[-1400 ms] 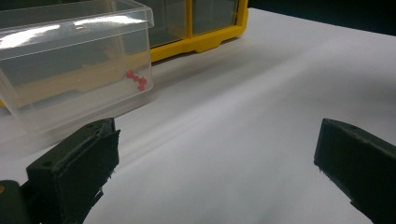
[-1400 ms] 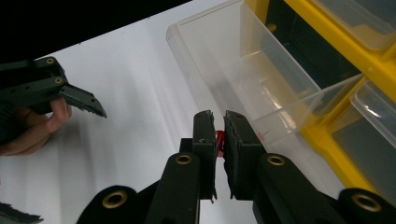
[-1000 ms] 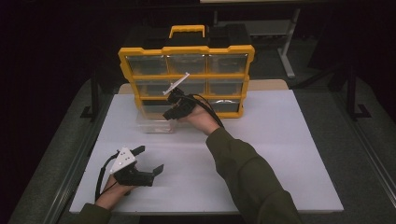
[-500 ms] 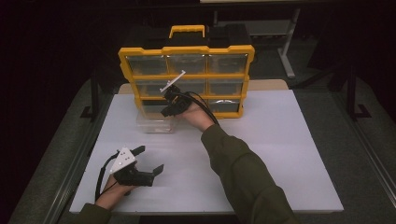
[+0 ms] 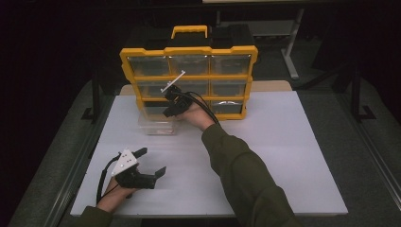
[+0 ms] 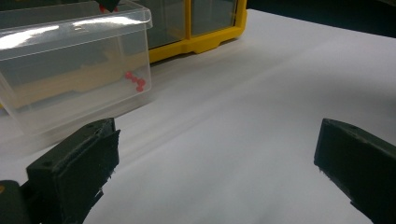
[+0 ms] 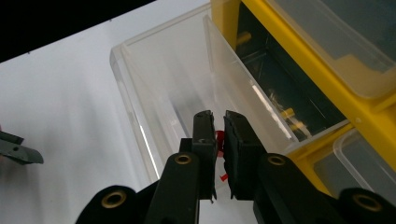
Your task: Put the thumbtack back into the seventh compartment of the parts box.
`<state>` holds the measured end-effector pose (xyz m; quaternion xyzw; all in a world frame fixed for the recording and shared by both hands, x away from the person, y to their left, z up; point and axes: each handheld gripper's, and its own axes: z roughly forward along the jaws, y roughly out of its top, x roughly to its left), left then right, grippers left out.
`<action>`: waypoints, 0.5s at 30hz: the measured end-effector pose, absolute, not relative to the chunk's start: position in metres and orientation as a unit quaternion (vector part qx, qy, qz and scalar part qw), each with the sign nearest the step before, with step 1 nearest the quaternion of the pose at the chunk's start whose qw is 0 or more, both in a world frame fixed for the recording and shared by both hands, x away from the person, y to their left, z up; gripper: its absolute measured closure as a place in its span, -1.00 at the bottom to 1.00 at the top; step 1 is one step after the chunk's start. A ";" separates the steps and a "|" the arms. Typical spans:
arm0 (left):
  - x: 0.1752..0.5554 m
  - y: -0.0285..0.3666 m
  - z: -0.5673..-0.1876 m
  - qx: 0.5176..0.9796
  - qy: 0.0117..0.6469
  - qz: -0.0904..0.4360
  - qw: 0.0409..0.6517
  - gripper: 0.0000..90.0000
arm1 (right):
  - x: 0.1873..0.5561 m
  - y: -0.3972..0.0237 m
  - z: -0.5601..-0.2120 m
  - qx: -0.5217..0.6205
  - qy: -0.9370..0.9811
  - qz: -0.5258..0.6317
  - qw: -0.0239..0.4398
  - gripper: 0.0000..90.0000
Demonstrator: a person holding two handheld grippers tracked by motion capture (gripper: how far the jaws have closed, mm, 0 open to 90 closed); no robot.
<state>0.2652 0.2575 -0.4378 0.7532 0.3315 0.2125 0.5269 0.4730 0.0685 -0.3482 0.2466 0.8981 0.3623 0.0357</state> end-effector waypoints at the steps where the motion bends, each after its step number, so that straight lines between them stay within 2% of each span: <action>1: 0.265 0.258 -0.438 0.753 0.331 0.213 0.527 -1.00 | 0.474 0.069 -0.349 0.246 0.899 0.362 0.038 0.82; 3: 0.266 0.257 -0.438 0.753 0.332 0.212 0.528 -1.00 | 0.475 0.068 -0.350 0.245 0.899 0.361 0.041 0.82; 5: 0.266 0.258 -0.438 0.754 0.331 0.212 0.527 -1.00 | 0.476 0.067 -0.350 0.251 0.896 0.365 0.039 0.69; 10: 0.266 0.257 -0.438 0.753 0.332 0.212 0.528 -1.00 | 0.477 0.065 -0.348 0.261 0.892 0.368 0.036 0.60; 13: 0.266 0.257 -0.438 0.753 0.332 0.212 0.528 -1.00 | 0.477 0.064 -0.346 0.262 0.891 0.369 0.037 0.61; 15: 0.266 0.257 -0.438 0.753 0.332 0.211 0.528 -1.00 | 0.476 0.064 -0.345 0.261 0.890 0.372 0.034 0.73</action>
